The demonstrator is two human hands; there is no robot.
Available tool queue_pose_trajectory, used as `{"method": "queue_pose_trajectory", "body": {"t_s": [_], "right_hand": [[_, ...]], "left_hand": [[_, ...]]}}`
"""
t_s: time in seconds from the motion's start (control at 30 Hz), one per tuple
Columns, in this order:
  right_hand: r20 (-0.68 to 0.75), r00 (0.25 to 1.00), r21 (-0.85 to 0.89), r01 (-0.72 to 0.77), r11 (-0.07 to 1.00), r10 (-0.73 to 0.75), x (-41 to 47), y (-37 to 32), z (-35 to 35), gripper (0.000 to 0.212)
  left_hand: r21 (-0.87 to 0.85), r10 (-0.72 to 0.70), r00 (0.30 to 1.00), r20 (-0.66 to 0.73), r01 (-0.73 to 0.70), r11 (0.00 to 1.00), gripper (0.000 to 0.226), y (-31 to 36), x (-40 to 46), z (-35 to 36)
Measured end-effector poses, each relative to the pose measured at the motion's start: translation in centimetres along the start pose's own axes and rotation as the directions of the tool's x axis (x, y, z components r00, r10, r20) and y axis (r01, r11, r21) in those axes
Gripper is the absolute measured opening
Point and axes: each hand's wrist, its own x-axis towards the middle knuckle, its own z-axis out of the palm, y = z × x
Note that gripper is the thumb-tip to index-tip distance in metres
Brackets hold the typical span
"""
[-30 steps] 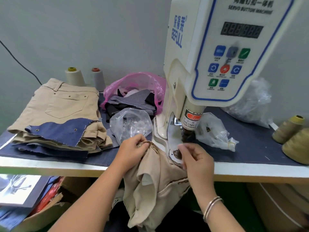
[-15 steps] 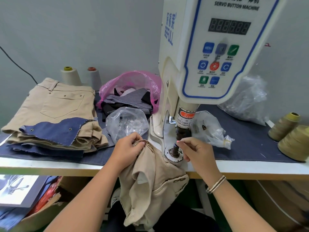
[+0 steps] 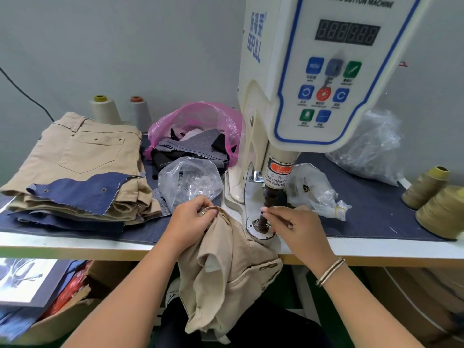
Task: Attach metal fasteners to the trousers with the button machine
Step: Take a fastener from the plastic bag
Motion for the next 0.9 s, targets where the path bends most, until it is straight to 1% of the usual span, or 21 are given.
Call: {"method": "queue_pose_trajectory", "body": {"t_s": [0.03, 0.1, 0.13, 0.17, 0.2, 0.23, 0.27, 0.33, 0.37, 0.4, 0.43, 0.47, 0.53, 0.57, 0.63, 0.7, 0.77, 0.8, 0.83, 0.87, 0.9], "right_hand": [[-0.009, 1.000, 0.021, -0.007, 1.000, 0.007, -0.4, -0.1, -0.2, 0.020], [-0.073, 0.994, 0.163, -0.071, 0.984, 0.084, -2.1, -0.3, -0.4, 0.026], [-0.110, 0.983, 0.245, -0.114, 0.963, 0.144, -3.3, -0.3, -0.3, 0.023], [-0.135, 0.969, 0.287, -0.161, 0.944, 0.206, -4.8, -0.3, -0.1, 0.016], [-0.141, 0.952, 0.293, -0.221, 0.930, 0.271, -6.6, -0.1, 0.4, 0.011], [-0.118, 0.933, 0.276, -0.299, 0.913, 0.341, -8.5, 0.1, 1.0, 0.015], [-0.064, 0.902, 0.266, -0.398, 0.878, 0.428, -10.1, 0.5, 1.7, 0.021], [0.121, 0.799, 0.256, -0.598, 0.759, 0.589, -12.1, 1.0, 2.8, 0.028], [0.223, 0.752, 0.232, -0.660, 0.715, 0.621, -12.4, 1.2, 3.3, 0.035], [0.288, 0.729, 0.210, -0.680, 0.702, 0.620, -12.5, 1.5, 3.6, 0.040], [0.320, 0.720, 0.201, -0.686, 0.699, 0.615, -12.3, 1.7, 3.7, 0.039], [0.327, 0.727, 0.207, -0.679, 0.705, 0.604, -11.9, 1.8, 3.6, 0.031], [0.327, 0.762, 0.211, -0.636, 0.742, 0.559, -11.1, 1.8, 3.2, 0.010], [0.339, 0.780, 0.224, -0.609, 0.761, 0.525, -10.8, 1.7, 2.9, 0.006], [0.375, 0.808, 0.306, -0.571, 0.761, 0.455, -10.6, 1.5, 2.1, 0.012], [0.383, 0.817, 0.451, -0.572, 0.686, 0.430, -10.1, 1.1, 1.1, 0.016], [0.373, 0.818, 0.595, -0.572, 0.565, 0.437, -9.0, 0.3, -0.3, 0.019], [0.373, 0.818, 0.652, -0.567, 0.503, 0.439, -8.1, -0.3, -1.0, 0.018], [0.373, 0.819, 0.690, -0.559, 0.460, 0.435, -7.2, -0.9, -1.8, 0.017], [0.370, 0.829, 0.717, -0.542, 0.439, 0.420, -6.1, -1.5, -2.5, 0.015], [0.365, 0.847, 0.737, -0.517, 0.435, 0.387, -5.2, -2.2, -3.1, 0.014]], "left_hand": [[-0.002, -0.001, 1.000, 0.000, 0.001, 1.000, 0.014, 0.0, 0.0, 0.0], [-0.006, -0.005, 1.000, -0.002, 0.005, 1.000, 0.014, 0.0, 0.1, 0.0], [-0.009, -0.007, 1.000, -0.004, 0.007, 1.000, 0.013, 0.0, 0.1, 0.0], [-0.011, -0.009, 1.000, -0.006, 0.009, 1.000, 0.013, 0.0, 0.1, 0.0], [-0.013, -0.010, 1.000, -0.007, 0.010, 1.000, 0.012, 0.0, 0.1, 0.0], [-0.014, -0.012, 1.000, -0.009, 0.012, 1.000, 0.012, 0.0, 0.1, 0.1], [-0.015, -0.013, 1.000, -0.010, 0.013, 1.000, 0.012, 0.0, 0.1, 0.1], [-0.021, -0.016, 1.000, -0.010, 0.016, 1.000, 0.012, 0.1, 0.0, 0.1], [-0.022, -0.019, 1.000, -0.011, 0.019, 1.000, 0.012, 0.1, 0.0, 0.0], [-0.022, -0.022, 1.000, -0.013, 0.021, 1.000, 0.012, 0.1, 0.0, 0.0], [-0.022, -0.024, 1.000, -0.014, 0.024, 0.999, 0.012, 0.1, 0.0, 0.0], [-0.024, -0.025, 1.000, -0.014, 0.025, 0.999, 0.012, 0.1, 0.0, 0.0], [-0.039, -0.033, 0.999, -0.011, 0.033, 0.999, 0.013, 0.2, 0.0, 0.0], [-0.065, -0.042, 0.999, -0.008, 0.041, 0.997, 0.013, 0.2, 0.0, 0.0], [-0.147, -0.055, 0.998, 0.010, 0.056, 0.988, 0.011, 0.3, 0.1, -0.1], [-0.215, -0.056, 0.998, 0.040, 0.063, 0.975, 0.011, 0.4, 0.3, -0.6], [-0.262, -0.052, 0.995, 0.089, 0.074, 0.962, 0.015, 0.6, 0.4, -1.4], [-0.241, -0.046, 0.992, 0.116, 0.073, 0.968, 0.017, 0.8, 0.5, -1.8], [-0.161, -0.036, 0.990, 0.138, 0.058, 0.985, 0.018, 1.1, 0.4, -2.1], [-0.010, -0.011, 0.990, 0.143, 0.013, 1.000, 0.018, 1.4, 0.3, -2.3], [0.159, 0.044, 0.992, 0.122, -0.063, 0.985, 0.018, 2.0, 0.1, -2.4]]}}
